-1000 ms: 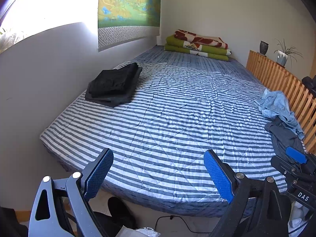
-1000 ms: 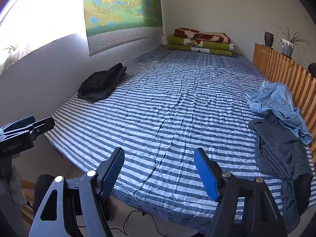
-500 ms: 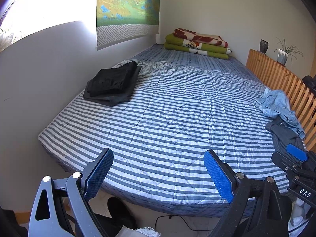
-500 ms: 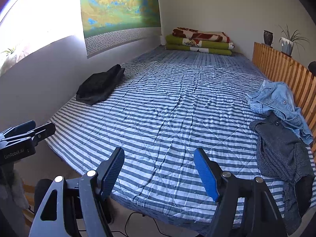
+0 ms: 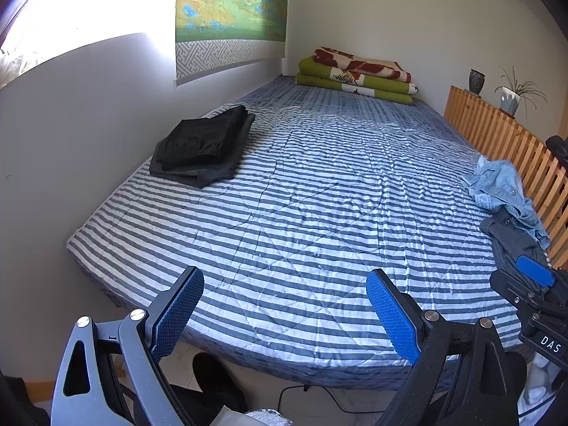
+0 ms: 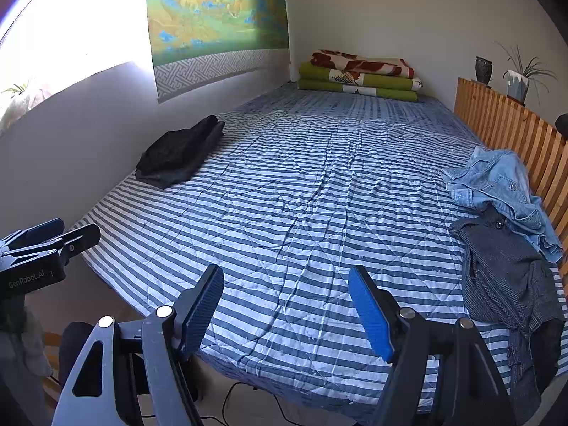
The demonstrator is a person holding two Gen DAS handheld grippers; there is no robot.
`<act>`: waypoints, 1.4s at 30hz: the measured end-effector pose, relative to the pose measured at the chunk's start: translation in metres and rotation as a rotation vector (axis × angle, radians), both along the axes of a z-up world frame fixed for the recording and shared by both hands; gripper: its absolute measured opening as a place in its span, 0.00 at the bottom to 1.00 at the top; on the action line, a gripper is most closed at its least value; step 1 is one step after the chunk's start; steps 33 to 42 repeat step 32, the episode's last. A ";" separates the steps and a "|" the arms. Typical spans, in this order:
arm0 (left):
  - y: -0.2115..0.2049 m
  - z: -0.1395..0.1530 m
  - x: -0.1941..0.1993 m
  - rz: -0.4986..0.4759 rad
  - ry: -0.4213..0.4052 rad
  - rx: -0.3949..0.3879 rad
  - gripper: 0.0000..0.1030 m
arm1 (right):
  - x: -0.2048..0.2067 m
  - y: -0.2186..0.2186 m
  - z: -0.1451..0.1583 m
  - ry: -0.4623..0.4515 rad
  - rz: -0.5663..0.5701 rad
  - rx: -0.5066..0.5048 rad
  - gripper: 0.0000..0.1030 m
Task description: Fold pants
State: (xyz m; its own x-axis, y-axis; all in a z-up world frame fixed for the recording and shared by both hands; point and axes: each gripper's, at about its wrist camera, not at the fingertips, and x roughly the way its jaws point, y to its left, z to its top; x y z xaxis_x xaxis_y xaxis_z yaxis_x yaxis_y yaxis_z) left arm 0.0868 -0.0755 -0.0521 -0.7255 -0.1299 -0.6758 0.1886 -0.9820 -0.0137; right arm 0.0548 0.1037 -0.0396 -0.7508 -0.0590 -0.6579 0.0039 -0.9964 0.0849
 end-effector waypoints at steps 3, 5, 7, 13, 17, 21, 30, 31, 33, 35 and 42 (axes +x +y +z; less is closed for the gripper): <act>0.000 -0.002 -0.003 -0.004 -0.003 -0.001 0.92 | -0.002 0.000 -0.001 -0.004 0.000 0.000 0.67; 0.001 -0.004 -0.005 -0.008 -0.006 -0.001 0.92 | -0.004 0.001 -0.003 -0.006 -0.002 0.001 0.67; 0.002 -0.005 -0.009 -0.014 -0.009 -0.002 0.92 | -0.007 0.002 -0.004 -0.009 -0.004 0.001 0.67; 0.001 -0.011 -0.022 -0.023 -0.013 0.005 0.92 | -0.014 0.004 -0.010 -0.023 -0.008 -0.001 0.67; -0.001 -0.015 -0.031 -0.022 -0.006 -0.004 0.92 | -0.021 0.005 -0.014 -0.030 -0.008 0.007 0.67; 0.002 -0.020 -0.046 -0.040 -0.015 -0.006 0.92 | -0.029 0.006 -0.018 -0.040 -0.014 0.006 0.67; 0.025 -0.040 -0.103 -0.128 -0.037 -0.012 0.92 | -0.055 0.020 -0.036 -0.063 -0.065 0.014 0.67; 0.028 -0.044 -0.112 -0.139 -0.039 -0.016 0.92 | -0.059 0.023 -0.038 -0.064 -0.077 0.019 0.67; 0.032 -0.047 -0.121 -0.148 -0.043 -0.020 0.92 | -0.065 0.027 -0.040 -0.065 -0.093 0.022 0.67; 0.032 -0.047 -0.121 -0.148 -0.043 -0.020 0.92 | -0.065 0.027 -0.040 -0.065 -0.093 0.022 0.67; 0.032 -0.047 -0.121 -0.148 -0.043 -0.020 0.92 | -0.065 0.027 -0.040 -0.065 -0.093 0.022 0.67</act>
